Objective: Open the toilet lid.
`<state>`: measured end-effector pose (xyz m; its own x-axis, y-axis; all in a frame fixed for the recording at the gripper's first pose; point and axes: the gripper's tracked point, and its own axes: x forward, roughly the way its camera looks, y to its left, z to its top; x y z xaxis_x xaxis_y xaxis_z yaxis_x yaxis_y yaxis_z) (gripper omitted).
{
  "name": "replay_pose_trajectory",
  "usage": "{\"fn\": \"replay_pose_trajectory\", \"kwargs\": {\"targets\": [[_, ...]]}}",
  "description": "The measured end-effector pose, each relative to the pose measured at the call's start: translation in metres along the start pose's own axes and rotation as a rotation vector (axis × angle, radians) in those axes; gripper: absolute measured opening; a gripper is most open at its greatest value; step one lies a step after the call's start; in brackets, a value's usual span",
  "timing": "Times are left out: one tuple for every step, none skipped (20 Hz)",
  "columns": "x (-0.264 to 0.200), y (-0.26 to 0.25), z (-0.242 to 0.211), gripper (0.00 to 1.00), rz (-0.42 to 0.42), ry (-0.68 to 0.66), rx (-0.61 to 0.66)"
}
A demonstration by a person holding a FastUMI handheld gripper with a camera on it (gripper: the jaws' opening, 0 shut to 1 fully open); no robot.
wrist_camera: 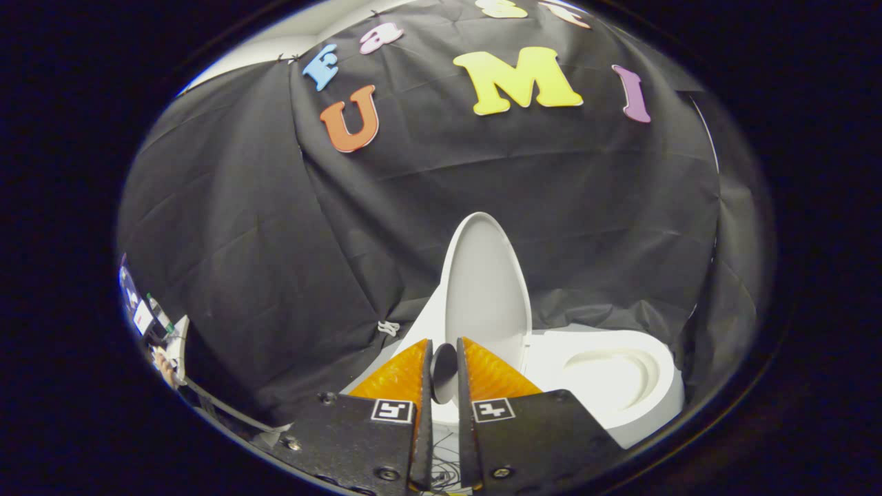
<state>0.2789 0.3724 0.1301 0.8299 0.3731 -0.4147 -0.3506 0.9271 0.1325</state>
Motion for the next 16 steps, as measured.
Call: {"fn": "replay_pose_trajectory", "kwargs": {"targets": [[-0.001,-0.003,0.001,0.20,0.002,-0.003,0.011],[-0.003,-0.007,0.000,0.24,0.010,0.000,0.033],[-0.005,-0.009,-0.001,0.25,0.019,0.004,0.058],[-0.008,-0.012,-0.001,0.27,0.028,0.008,0.083],[-0.010,-0.013,-0.002,0.28,0.040,0.017,0.108],[-0.013,-0.013,-0.002,0.29,0.054,0.022,0.130],[-0.014,-0.012,-0.002,0.30,0.071,0.027,0.148],[-0.015,-0.012,-0.003,0.32,0.077,0.033,0.159],[-0.016,-0.012,-0.004,0.33,0.080,0.036,0.166],[-0.017,-0.011,-0.005,0.33,0.080,0.039,0.166],[-0.018,-0.008,-0.005,0.33,0.085,0.040,0.159],[-0.020,-0.005,-0.006,0.33,0.087,0.043,0.145],[-0.023,-0.005,-0.008,0.33,0.085,0.048,0.125],[-0.024,-0.004,-0.010,0.36,0.082,0.053,0.103],[-0.026,-0.005,-0.011,0.38,0.076,0.055,0.082],[-0.029,-0.004,-0.012,0.42,0.079,0.054,0.067]]}}
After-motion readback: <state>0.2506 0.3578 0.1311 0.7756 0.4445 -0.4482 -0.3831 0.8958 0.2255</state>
